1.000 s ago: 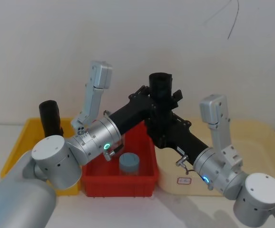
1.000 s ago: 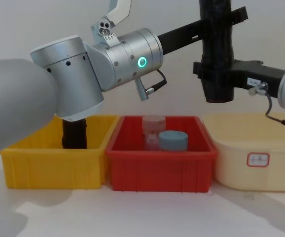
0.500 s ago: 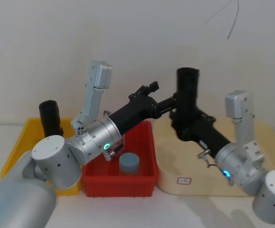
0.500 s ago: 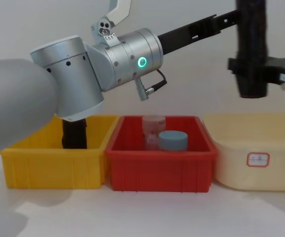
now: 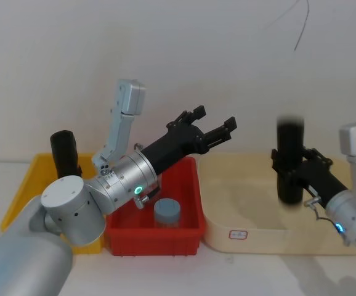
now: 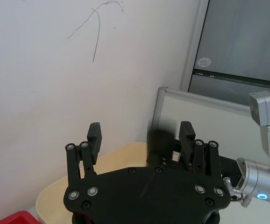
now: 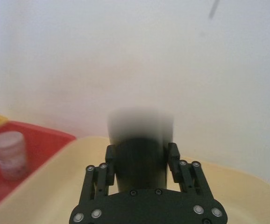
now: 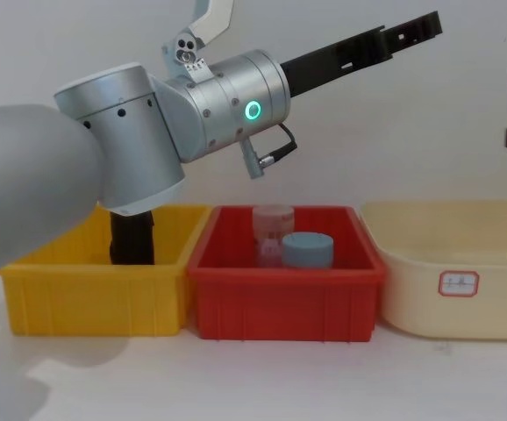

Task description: Pick up the garbage bag with the one hand and transfer it to the other hand.

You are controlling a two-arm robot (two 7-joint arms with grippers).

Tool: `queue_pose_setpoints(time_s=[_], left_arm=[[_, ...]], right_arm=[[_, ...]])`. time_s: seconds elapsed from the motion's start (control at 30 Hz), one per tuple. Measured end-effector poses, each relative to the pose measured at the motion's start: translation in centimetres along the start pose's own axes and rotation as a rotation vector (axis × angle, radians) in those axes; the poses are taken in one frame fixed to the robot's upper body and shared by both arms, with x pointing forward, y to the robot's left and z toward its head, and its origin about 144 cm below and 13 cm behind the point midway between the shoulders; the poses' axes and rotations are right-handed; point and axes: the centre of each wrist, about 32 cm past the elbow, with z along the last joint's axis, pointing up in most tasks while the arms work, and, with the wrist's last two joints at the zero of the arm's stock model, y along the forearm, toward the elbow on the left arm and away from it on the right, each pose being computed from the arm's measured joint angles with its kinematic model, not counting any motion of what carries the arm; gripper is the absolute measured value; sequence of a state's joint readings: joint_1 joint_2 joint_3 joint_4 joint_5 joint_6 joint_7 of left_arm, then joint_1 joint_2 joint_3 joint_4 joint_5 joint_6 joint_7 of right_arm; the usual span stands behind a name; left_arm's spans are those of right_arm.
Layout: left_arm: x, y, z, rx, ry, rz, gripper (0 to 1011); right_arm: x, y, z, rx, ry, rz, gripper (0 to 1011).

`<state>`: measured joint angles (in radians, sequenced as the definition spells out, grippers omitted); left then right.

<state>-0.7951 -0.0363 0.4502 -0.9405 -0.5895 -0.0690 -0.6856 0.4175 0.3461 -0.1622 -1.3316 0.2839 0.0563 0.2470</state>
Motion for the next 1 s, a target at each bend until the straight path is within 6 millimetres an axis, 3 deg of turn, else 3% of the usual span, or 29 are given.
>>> queue_pose_setpoints(time_s=[0.2,0.47,1.0], left_arm=[[0.0,0.0,0.0,0.0,0.0,0.0,1002],[0.1,0.3,0.0,-0.021,-0.012,0.028,1001],[1.1,2.5,0.6,-0.105,-0.092,0.175,1001]], right_arm=[[1.3,-0.9,-0.4,-0.037,-0.021,-0.033,816],[1.2,-1.1,0.1,-0.033,-0.042,-0.011,1002],[-1.3,0.1,2.1,0.038,-0.057,0.12,1000]])
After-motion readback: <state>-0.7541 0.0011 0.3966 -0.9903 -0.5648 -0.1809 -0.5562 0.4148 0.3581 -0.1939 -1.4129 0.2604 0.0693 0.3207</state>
